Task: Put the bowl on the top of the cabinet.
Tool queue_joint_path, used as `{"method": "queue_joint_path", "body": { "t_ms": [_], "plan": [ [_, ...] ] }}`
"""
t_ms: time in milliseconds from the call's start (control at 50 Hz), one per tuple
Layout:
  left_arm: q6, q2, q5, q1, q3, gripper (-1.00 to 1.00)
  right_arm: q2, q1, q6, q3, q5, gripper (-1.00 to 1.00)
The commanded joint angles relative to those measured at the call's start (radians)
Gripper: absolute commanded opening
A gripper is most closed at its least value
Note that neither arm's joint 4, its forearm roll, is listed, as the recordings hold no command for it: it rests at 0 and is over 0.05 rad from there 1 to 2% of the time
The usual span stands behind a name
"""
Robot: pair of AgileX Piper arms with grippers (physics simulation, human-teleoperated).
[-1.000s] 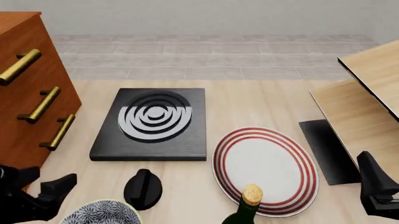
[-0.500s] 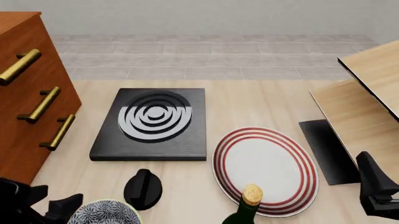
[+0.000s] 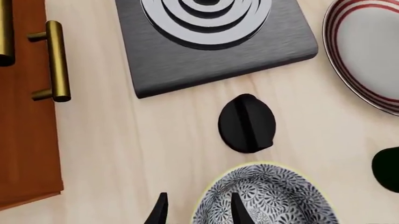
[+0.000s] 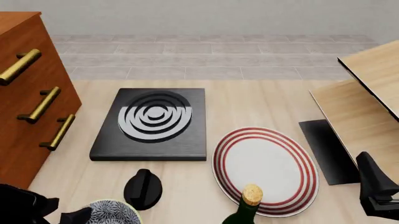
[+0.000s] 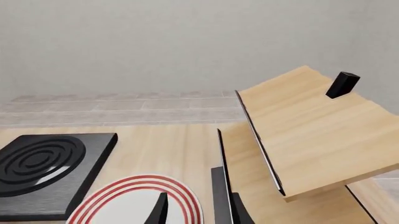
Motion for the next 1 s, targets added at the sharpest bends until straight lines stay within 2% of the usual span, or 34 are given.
{"method": "queue_joint_path", "body": {
  "t_ms": [20, 840, 980, 1000],
  "plan": [
    [-0.021, 0.055, -0.068, -0.016, 0.049, 1.00, 0.000, -0.002, 0.002, 0.000, 0.000, 1.00],
    [-0.102, 0.325, -0.325, -0.098, 0.135, 1.00, -0.001, -0.010, 0.009, 0.000, -0.005, 1.00],
    [-0.114, 0.342, -0.332, -0.100, 0.135, 1.00, -0.001, -0.010, 0.007, 0.000, -0.004, 1.00],
    [-0.104, 0.332, -0.326, -0.089, 0.135, -1.00, -0.001, -0.010, 0.006, 0.000, -0.004, 1.00]
  ]
}}
